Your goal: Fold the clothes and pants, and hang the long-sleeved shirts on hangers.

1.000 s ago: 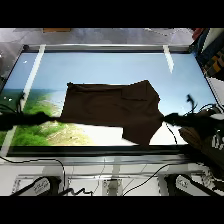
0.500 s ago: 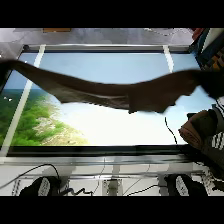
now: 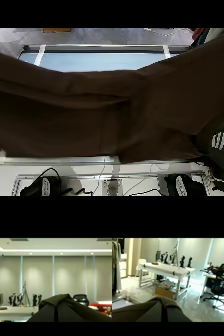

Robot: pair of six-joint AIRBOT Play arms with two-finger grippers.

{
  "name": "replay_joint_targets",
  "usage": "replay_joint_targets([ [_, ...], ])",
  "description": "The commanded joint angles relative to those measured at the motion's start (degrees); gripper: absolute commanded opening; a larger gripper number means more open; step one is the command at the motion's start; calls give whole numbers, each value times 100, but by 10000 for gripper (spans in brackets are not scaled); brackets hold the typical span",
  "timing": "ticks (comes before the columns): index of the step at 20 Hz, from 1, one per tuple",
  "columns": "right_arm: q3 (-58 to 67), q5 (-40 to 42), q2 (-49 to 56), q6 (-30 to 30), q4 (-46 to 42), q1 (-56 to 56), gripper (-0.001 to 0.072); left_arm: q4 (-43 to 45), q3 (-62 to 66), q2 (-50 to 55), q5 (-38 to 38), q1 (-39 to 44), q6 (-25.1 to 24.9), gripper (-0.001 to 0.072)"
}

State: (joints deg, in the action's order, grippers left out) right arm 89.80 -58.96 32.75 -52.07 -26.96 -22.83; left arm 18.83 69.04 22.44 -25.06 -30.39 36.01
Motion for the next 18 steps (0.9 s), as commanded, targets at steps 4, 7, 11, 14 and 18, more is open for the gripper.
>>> replay_joint_targets([
  [4, 90, -699, 1720, -708, -402, 22, 13, 0, 7, 1703, -2345, 7, -90, 11],
  [7, 87, -1869, 3158, -918, -632, 437, 14, 101, 4, 3191, -3801, 240, -94, 12],
  [11, 90, -1823, 4846, -914, -1572, 1318, 14, 1163, 7, 5045, -3451, 1366, -96, 11],
  [14, 90, -577, 5676, -1128, -2223, 1578, 14, 1495, 9, 6022, -1974, 1956, -87, 12],
  [18, 90, 466, 6085, -1458, -2430, 1537, 14, 1086, 11, 6533, -1235, 2079, -87, 12],
])
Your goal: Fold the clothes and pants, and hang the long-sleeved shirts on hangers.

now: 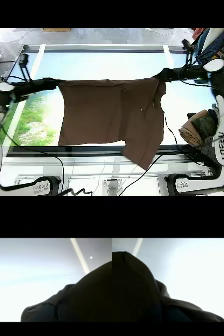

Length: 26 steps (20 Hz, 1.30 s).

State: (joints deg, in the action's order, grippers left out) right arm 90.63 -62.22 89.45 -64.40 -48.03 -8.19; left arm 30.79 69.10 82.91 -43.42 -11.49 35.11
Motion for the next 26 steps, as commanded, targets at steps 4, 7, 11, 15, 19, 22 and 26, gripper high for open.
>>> replay_joint_targets([
  [4, 7, 221, 437, -286, -1161, 68, 14, 83, 4, 503, 326, 210, 4, 11],
  [7, 7, -824, 444, -457, -2044, 68, 14, 975, 4, 505, 26, 184, 514, 12],
  [11, 7, -1565, 444, -455, -2070, 68, 13, 1650, 4, 509, -557, 212, 570, 11],
  [15, -144, -1672, 455, -457, -2332, 55, 13, 2684, 4, 562, -570, 212, 1432, 11],
  [19, -763, -1228, 455, -463, -2273, 72, 14, 2706, 0, 802, -590, 275, 1832, 12],
  [22, -1082, -1104, 455, -461, -2275, 72, 14, 2710, 0, 848, -643, 393, 1851, 12],
  [26, -1106, -1027, 452, -614, -2267, 72, 330, 2710, 0, 848, -920, 437, 1851, 512],
])
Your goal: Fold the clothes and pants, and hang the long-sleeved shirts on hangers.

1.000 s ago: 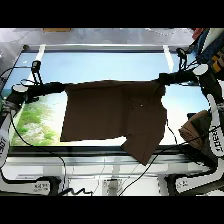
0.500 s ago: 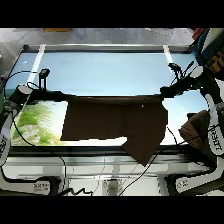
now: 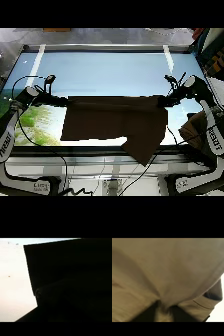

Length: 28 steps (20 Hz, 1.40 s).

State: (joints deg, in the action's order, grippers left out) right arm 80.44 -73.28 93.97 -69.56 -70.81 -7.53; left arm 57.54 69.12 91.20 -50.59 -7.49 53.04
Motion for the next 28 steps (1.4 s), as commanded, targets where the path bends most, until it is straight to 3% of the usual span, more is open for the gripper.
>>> replay_joint_targets([
  [1, -85, 74, -2, -96, 7, 7, 359, 35, 0, 17, -326, 37, 66, 713],
  [7, 372, -737, -203, -92, -640, 0, 357, 122, 13, -457, -1117, -173, 63, 702],
  [9, 400, -835, -507, -96, -726, -55, 316, 125, 13, -949, -1117, -278, 61, 692],
  [13, 173, -1014, -1296, -157, -632, -437, 316, 122, 13, -2046, -1121, -466, 61, 693],
  [20, -3235, -774, -3495, 553, 544, -1381, 311, 76, 11, -2861, -1123, -474, 85, 692],
  [24, -4850, -807, -3807, 616, 1054, -1386, 311, 74, 9, -2861, -1169, -474, 323, 693],
  [28, -5554, -448, -3801, 619, 1176, -1386, 348, 76, 9, -2861, -1228, -474, 321, 692],
])
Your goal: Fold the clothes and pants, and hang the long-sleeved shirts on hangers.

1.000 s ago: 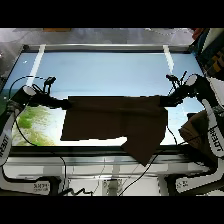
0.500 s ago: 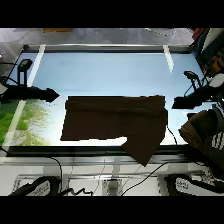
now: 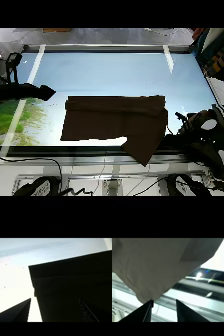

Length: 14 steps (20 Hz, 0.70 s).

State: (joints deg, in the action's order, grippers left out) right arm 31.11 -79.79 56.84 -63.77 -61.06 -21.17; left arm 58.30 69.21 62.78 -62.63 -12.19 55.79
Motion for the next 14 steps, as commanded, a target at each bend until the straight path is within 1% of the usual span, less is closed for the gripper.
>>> replay_joint_targets([
  [1, -656, 201, -70, 24, 136, -22, 348, 0, 0, -20, -26, -4, 46, 692],
  [7, -654, 341, 354, 57, -72, -22, 348, 0, 0, -17, -22, -4, 44, 692],
  [11, -654, 503, 717, 437, 144, -22, 347, -2, 0, -17, -22, -4, 44, 692],
  [14, -654, 828, 1054, 831, 619, -22, 346, 0, 0, -17, -22, -4, 46, 692],
])
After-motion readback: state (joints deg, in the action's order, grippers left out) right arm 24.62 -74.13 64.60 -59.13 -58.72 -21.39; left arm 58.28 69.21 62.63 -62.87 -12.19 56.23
